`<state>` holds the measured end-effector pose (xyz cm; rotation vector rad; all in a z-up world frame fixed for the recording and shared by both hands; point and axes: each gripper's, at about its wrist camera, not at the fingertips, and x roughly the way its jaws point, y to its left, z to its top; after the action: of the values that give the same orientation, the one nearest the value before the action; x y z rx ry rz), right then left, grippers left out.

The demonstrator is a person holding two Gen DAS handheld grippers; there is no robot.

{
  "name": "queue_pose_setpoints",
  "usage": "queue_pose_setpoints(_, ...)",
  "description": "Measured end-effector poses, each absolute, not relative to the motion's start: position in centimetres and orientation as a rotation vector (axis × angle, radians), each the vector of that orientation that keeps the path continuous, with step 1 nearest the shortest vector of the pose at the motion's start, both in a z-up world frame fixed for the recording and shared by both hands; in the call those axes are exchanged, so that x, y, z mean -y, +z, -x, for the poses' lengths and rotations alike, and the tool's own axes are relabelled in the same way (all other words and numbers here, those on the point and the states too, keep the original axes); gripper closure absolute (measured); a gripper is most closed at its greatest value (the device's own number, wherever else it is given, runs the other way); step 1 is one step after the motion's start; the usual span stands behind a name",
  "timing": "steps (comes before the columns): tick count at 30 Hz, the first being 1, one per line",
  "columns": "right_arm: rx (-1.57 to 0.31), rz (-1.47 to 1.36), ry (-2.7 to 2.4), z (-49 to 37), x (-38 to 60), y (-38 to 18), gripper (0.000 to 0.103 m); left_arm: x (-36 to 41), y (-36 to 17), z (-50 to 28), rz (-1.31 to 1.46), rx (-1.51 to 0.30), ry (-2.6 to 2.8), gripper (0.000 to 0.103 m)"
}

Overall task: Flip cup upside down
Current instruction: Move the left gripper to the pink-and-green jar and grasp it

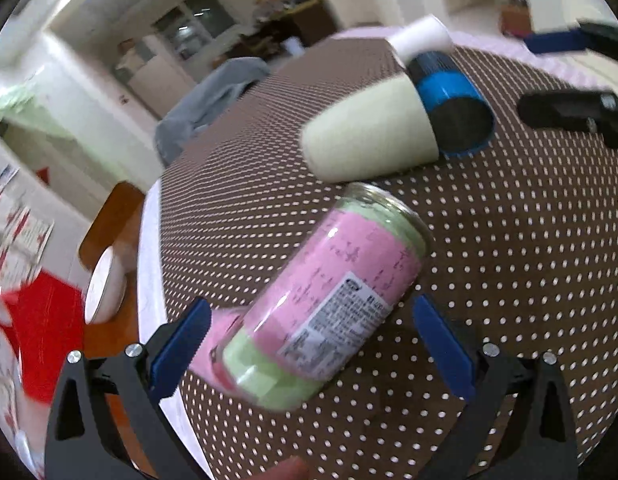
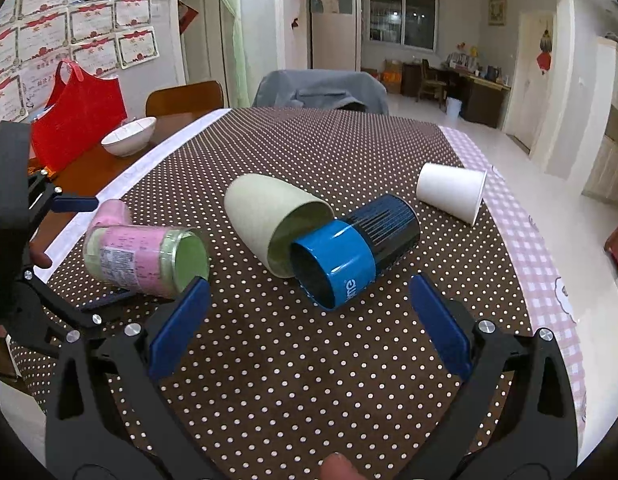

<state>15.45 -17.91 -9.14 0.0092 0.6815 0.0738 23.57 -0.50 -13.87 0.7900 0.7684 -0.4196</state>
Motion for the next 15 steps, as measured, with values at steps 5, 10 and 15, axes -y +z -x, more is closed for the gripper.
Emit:
queue_pose_setpoints(5,-0.698,-0.027,0.069,-16.3,18.6,-9.7,0.006,1.2,-15.4,-24.5,-0.887,-0.828,-0.482,0.004)
queue_pose_setpoints(10,-0.711,-0.052,0.066,-16.8,19.6,-10.3,0.006,1.7,-16.9,-25.8,-0.913,-0.903,-0.503,0.004)
queue_pose_setpoints(15,-0.722,-0.071,0.059,-16.8,20.6,-10.9,0.006,2.1,-16.9,-26.3,-0.881,-0.933,-0.501,0.015)
